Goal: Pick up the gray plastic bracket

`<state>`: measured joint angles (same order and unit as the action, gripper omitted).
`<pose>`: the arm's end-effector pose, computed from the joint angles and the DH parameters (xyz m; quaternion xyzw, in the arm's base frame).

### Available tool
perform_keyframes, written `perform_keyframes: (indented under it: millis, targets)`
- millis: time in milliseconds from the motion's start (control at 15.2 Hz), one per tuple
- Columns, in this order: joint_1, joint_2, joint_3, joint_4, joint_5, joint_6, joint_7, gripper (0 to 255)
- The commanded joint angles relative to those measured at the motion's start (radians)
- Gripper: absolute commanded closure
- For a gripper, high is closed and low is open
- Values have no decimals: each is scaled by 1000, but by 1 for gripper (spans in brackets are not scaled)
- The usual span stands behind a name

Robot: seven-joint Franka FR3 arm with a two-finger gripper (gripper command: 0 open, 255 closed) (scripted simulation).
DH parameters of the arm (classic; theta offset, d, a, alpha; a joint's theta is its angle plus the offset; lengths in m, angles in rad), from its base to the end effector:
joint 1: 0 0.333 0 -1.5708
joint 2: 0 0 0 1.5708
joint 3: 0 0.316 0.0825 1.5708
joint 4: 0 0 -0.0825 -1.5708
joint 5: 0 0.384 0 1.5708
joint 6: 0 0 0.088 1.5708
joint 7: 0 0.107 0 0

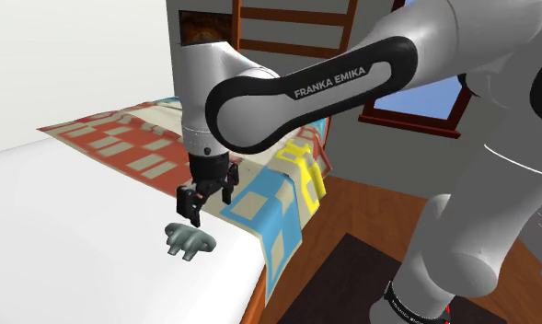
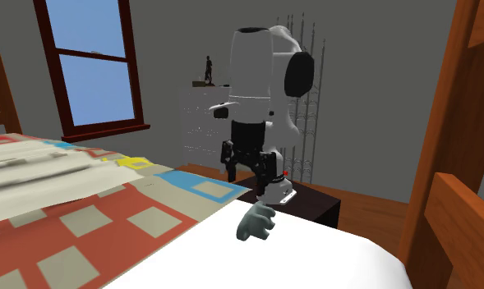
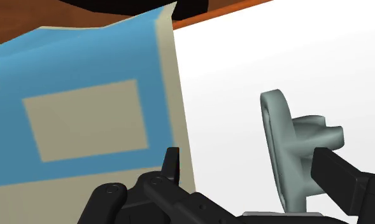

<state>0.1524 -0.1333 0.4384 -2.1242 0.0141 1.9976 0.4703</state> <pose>0.4236 0.2919 0.4628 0.9982 0.0555 0.0086 0.0202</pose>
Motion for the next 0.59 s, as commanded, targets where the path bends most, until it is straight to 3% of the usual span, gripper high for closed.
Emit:
perform_keyframes:
  millis: [0,264,528]
  targets:
    - [12,69,27,61,-26,9,46,0]
    - [41,192,58,162,-86,27,118,0]
    - [43,210,57,127,-98,78,128,0]
